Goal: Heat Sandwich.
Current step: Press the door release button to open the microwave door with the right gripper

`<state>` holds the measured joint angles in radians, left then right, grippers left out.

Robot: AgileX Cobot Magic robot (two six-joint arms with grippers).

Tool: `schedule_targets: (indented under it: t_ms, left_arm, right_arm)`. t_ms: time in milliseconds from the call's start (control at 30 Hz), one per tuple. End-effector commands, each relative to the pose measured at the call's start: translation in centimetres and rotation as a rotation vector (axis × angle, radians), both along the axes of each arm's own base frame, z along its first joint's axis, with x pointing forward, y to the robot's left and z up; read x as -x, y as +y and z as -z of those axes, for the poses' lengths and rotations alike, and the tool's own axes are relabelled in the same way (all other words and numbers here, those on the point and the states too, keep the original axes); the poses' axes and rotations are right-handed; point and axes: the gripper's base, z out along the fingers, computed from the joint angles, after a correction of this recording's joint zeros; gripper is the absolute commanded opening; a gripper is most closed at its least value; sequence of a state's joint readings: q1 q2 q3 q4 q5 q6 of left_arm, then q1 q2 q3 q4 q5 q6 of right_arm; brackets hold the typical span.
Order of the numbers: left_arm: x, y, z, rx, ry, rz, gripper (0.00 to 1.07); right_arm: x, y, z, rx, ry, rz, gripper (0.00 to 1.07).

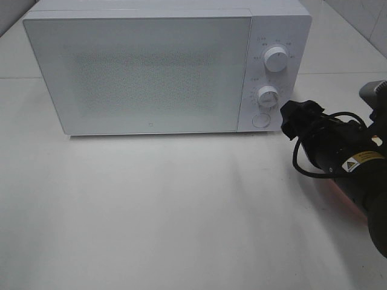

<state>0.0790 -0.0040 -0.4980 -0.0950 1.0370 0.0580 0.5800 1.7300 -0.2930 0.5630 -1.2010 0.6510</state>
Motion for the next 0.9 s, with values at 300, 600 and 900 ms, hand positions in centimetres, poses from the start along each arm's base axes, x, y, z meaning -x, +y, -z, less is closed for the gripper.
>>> schedule_targets:
  t_ms: [300, 600, 900]
  left_arm:
    - [0.42, -0.03, 0.07, -0.002, -0.028, -0.001, 1.03]
    - [0.42, -0.03, 0.07, -0.002, -0.028, -0.001, 1.03]
    - [0.42, -0.03, 0.07, -0.002, -0.028, -0.001, 1.03]
  right_arm:
    - [0.13, 0.12, 0.08, -0.659, 0.055, 0.181, 0.66]
    - [0.32, 0.25, 0.69, -0.77, 0.137, 0.234, 0.3]
    - [0.39, 0.27, 0.87, -0.766, 0.157, 0.239, 0.0]
